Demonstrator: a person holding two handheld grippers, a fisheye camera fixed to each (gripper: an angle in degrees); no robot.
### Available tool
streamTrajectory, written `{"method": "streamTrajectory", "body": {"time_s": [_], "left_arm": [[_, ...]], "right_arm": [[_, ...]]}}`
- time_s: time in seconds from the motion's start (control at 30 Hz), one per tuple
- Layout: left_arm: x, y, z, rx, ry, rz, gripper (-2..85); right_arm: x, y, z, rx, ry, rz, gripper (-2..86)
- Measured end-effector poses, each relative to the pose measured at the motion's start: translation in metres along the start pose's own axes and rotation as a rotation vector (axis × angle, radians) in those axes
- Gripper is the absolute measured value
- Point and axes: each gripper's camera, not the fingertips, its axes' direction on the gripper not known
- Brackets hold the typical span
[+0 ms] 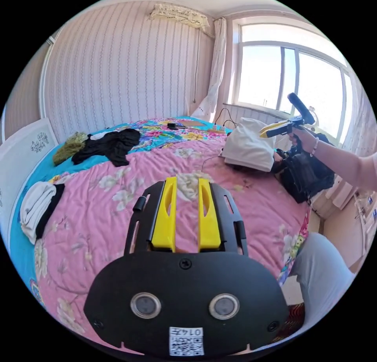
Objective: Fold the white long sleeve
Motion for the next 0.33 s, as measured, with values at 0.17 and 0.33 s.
{"method": "streamTrajectory", "body": {"time_s": [0.17, 0.33], "left_arm": [[-0.099, 0.064, -0.075, -0.066, -0.167, -0.182, 15.0], [-0.200, 0.100, -0.131, -0.019, -0.314, -0.387, 20.1]], "right_arm": [[-0.092, -0.047, 0.033, 0.144, -0.224, -0.159, 18.1], [-0.218, -0.123, 0.091, 0.240, -0.368, -0.287, 23.9]]}}
